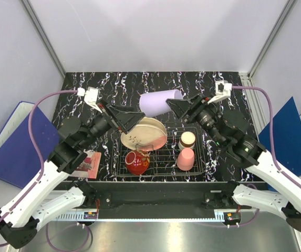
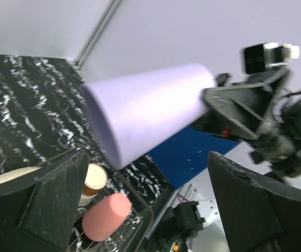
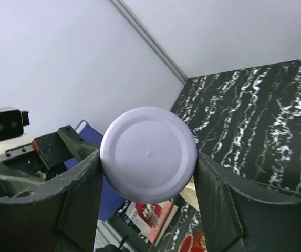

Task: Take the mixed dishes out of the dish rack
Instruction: Pick up the cup from the dish rack.

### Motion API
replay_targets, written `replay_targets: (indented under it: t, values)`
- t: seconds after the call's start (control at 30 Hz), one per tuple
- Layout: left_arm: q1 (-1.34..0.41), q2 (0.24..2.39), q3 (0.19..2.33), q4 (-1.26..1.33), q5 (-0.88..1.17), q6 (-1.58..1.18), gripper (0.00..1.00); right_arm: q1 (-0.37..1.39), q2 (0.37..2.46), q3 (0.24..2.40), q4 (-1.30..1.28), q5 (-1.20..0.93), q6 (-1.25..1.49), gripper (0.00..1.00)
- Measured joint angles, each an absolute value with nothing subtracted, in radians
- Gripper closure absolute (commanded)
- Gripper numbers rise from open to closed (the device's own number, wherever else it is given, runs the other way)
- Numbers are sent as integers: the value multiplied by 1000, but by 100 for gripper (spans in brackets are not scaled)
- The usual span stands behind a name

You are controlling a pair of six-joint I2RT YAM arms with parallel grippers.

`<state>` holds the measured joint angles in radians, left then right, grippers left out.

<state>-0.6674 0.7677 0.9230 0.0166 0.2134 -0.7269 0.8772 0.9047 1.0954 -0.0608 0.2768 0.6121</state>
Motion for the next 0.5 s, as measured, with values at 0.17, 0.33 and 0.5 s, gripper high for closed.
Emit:
replay_targets:
  t: [0.17, 0.33, 0.5]
  values:
    - [-666, 768, 923, 66, 243, -743, 1, 828, 964, 1084, 26, 154, 674, 100]
    - [-661, 771, 923, 78, 252, -743, 1, 810, 985, 1072, 86, 74, 714, 100]
    - [-660, 793, 921, 95, 260, -750, 26, 809, 1010, 1062, 126, -5, 741, 100]
